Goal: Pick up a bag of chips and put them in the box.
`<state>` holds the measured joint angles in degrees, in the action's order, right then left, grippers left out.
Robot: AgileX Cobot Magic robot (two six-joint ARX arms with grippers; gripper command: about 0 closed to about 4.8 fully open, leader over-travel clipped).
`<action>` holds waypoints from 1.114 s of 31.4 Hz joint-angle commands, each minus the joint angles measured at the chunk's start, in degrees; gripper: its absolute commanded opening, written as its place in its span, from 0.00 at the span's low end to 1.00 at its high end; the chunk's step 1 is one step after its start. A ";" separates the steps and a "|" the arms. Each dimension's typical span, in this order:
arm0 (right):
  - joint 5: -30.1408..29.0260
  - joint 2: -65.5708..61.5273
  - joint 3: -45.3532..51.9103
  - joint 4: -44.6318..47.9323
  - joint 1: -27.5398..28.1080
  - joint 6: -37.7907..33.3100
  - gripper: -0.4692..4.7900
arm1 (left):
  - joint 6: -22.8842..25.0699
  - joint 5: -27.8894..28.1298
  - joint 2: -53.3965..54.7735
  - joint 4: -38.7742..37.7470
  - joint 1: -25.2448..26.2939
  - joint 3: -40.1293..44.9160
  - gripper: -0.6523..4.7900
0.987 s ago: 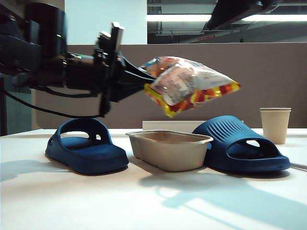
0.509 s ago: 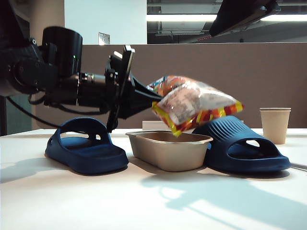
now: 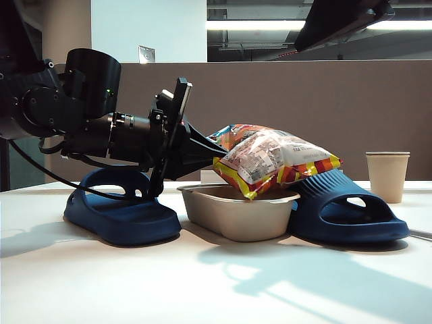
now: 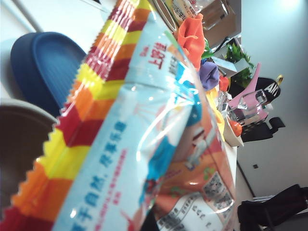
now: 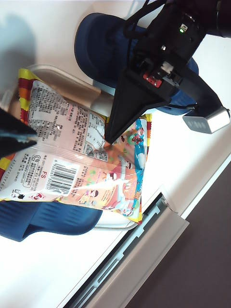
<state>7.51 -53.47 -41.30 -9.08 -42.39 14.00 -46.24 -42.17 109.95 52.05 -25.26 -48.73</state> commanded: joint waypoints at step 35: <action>-0.09 0.09 -0.28 0.98 -0.04 -0.04 0.08 | 2.99 -2.01 -8.74 -25.11 3.45 -0.42 0.11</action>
<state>7.51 -53.49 -41.30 -8.93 -42.39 14.02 -44.42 -44.93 101.58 27.77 -21.87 -48.95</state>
